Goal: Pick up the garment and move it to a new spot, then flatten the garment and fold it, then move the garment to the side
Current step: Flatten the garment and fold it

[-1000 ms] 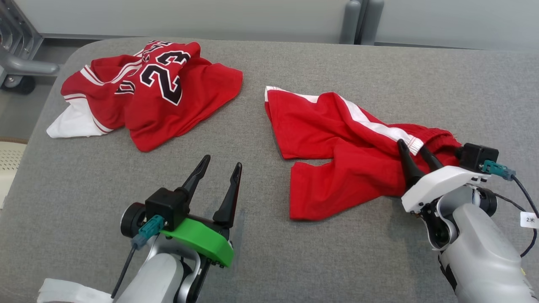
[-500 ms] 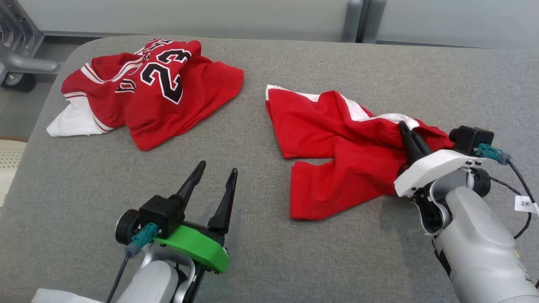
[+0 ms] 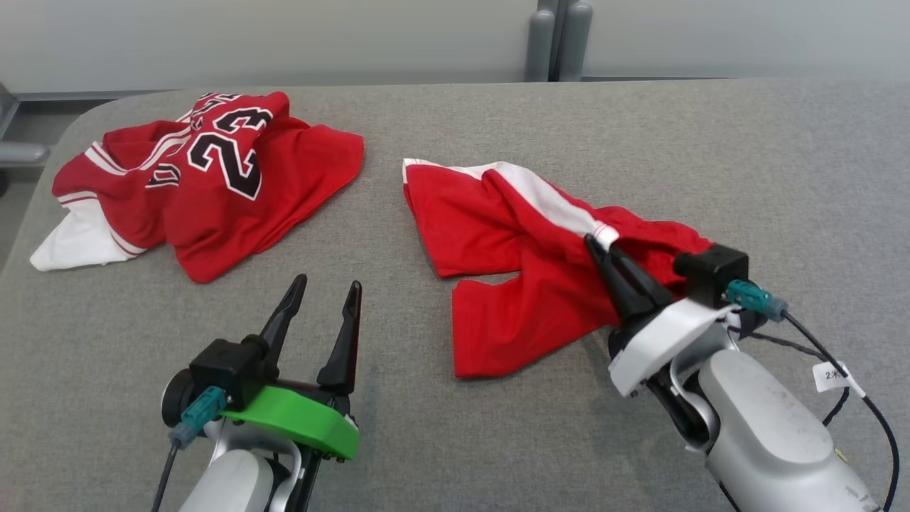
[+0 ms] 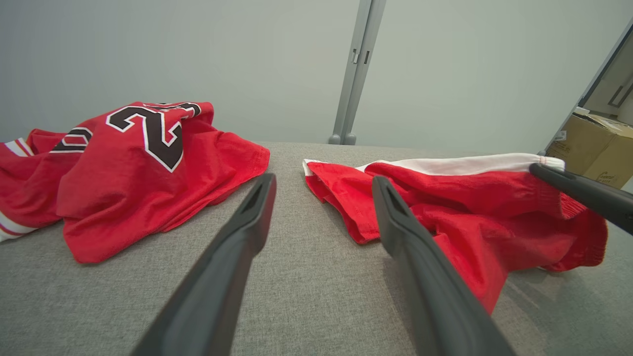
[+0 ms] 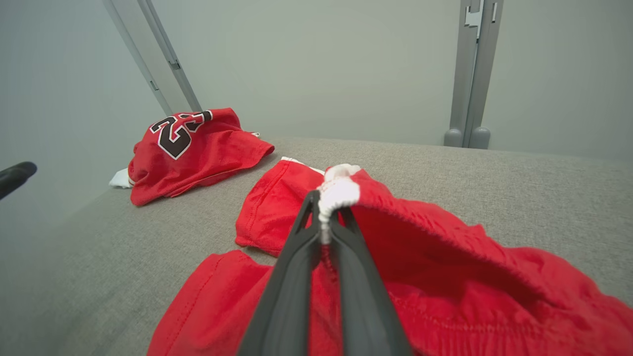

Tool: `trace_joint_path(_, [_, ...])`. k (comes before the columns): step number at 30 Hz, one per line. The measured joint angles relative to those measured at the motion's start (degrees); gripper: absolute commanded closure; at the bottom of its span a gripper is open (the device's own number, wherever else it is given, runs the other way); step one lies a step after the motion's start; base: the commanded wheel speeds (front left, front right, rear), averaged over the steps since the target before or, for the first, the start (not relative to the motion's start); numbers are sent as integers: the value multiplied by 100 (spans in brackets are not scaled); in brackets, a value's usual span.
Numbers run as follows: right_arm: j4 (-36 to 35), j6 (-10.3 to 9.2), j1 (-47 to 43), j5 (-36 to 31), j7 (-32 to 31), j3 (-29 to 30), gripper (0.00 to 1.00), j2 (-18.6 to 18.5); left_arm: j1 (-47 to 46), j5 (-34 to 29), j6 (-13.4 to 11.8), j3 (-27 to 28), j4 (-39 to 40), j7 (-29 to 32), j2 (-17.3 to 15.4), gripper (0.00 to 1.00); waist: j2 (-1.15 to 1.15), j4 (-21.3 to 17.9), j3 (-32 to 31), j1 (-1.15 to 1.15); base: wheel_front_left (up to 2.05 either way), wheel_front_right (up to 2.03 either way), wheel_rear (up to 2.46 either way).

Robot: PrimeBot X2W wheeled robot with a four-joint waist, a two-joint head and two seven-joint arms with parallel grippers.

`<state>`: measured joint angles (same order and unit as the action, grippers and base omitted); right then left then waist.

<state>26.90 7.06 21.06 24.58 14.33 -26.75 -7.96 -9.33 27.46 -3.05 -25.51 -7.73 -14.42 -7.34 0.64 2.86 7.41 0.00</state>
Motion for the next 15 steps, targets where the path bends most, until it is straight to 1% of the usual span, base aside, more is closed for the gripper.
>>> trace_joint_path(3, [-281,2,-300,-109,1,-375,100,-158,28,9,0,107,86,-1,-2,0,0,-154,-37,0,0,0,0])
trace_joint_path(7, [-417,7,-840,-109,0,-475,100,-387,73,10,0,171,145,-1,-11,0,0,-369,-89,0,0,0,0])
trace_joint_path(11, [-505,8,-1237,-77,1,-118,100,-599,232,41,1,256,199,-1,-49,0,0,-597,-140,0,0,0,0])
trace_joint_path(15, [-670,8,-1366,-29,1,212,100,-791,310,62,10,256,196,-1,-60,0,0,-823,-190,0,0,0,0])
